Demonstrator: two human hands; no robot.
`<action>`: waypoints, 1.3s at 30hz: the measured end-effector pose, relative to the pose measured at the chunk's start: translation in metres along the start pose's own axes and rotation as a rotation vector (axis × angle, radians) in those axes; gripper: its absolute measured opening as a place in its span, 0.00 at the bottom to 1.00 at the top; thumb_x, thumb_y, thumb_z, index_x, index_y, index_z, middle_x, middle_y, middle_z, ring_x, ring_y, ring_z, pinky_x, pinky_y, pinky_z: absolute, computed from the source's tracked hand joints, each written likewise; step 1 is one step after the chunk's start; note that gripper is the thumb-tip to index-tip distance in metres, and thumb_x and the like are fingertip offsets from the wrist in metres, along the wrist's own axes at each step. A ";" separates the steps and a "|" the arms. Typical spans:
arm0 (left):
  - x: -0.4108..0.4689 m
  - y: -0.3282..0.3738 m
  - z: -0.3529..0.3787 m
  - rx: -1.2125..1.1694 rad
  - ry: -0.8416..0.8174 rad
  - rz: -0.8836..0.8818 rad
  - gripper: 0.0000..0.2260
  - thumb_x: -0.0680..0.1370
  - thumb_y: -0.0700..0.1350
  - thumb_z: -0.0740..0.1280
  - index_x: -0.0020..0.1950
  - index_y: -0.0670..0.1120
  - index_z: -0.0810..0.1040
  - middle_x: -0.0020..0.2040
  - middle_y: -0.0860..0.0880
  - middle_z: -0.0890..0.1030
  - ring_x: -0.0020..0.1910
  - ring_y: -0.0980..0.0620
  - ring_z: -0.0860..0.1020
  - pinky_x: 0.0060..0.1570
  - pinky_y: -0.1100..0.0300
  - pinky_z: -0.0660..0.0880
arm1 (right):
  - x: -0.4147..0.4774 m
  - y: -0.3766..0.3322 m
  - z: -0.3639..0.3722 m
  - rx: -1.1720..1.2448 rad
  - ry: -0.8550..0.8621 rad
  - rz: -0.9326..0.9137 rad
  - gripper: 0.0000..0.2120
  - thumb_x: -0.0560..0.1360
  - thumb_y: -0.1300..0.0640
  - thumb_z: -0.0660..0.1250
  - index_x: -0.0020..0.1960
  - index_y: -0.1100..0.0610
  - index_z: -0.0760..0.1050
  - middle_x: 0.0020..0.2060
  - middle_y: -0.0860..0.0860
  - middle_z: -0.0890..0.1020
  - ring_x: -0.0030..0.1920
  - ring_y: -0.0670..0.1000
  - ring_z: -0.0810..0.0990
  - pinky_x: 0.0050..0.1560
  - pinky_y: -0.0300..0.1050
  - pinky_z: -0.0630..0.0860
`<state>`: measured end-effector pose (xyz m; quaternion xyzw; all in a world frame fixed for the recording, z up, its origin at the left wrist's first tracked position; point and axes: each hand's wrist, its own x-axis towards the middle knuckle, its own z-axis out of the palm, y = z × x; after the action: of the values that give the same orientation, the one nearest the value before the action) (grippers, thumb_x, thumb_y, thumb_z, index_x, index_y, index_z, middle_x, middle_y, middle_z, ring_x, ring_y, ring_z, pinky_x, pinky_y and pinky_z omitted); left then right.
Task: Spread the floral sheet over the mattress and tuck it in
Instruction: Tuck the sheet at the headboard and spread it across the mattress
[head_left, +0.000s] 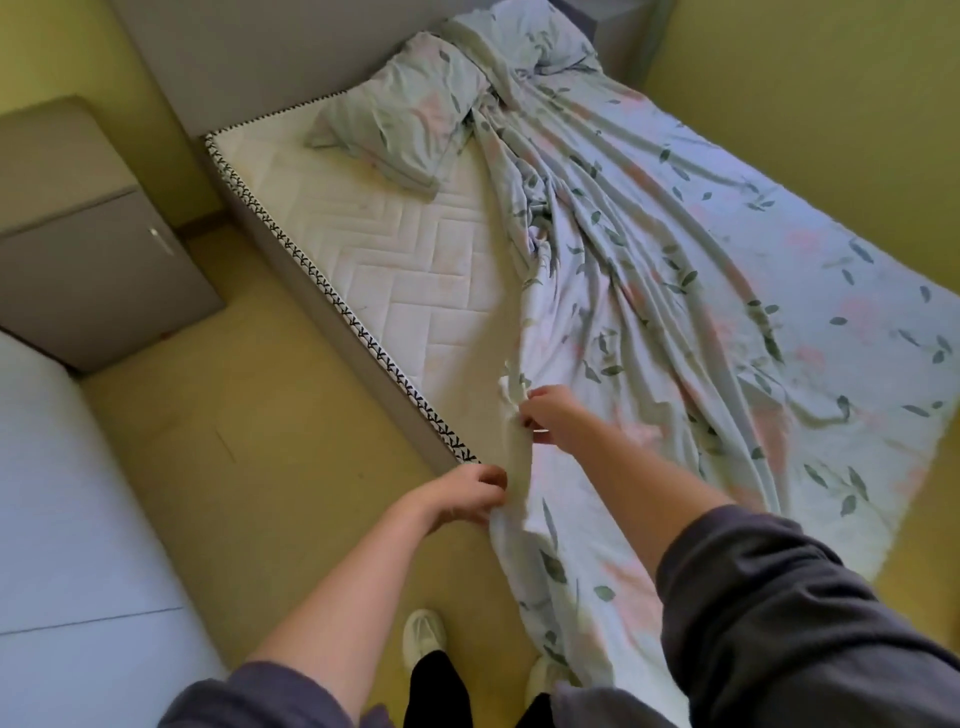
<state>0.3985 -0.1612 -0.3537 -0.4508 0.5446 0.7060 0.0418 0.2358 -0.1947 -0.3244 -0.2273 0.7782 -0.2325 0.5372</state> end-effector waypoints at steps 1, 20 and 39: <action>0.005 0.002 -0.005 0.006 0.045 -0.039 0.15 0.75 0.35 0.58 0.59 0.41 0.77 0.51 0.45 0.78 0.45 0.51 0.77 0.41 0.62 0.77 | -0.004 0.000 -0.001 0.021 0.020 -0.008 0.12 0.72 0.73 0.57 0.38 0.59 0.71 0.33 0.55 0.72 0.32 0.51 0.73 0.33 0.44 0.75; 0.062 0.138 -0.037 -0.247 0.345 0.121 0.08 0.79 0.37 0.62 0.42 0.45 0.74 0.38 0.46 0.78 0.31 0.52 0.78 0.28 0.62 0.78 | -0.003 -0.033 -0.069 0.035 0.077 -0.137 0.11 0.76 0.62 0.59 0.58 0.57 0.72 0.47 0.56 0.77 0.44 0.52 0.76 0.43 0.47 0.76; 0.065 0.123 -0.180 0.384 0.133 0.186 0.07 0.77 0.38 0.62 0.51 0.47 0.77 0.49 0.47 0.81 0.43 0.53 0.78 0.41 0.65 0.73 | 0.050 -0.151 -0.006 -0.258 0.139 -0.014 0.13 0.71 0.68 0.53 0.40 0.56 0.74 0.37 0.55 0.74 0.37 0.52 0.73 0.34 0.44 0.71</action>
<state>0.3988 -0.3846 -0.3079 -0.4280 0.7098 0.5588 0.0254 0.2297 -0.3436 -0.2675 -0.2831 0.8353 -0.1496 0.4469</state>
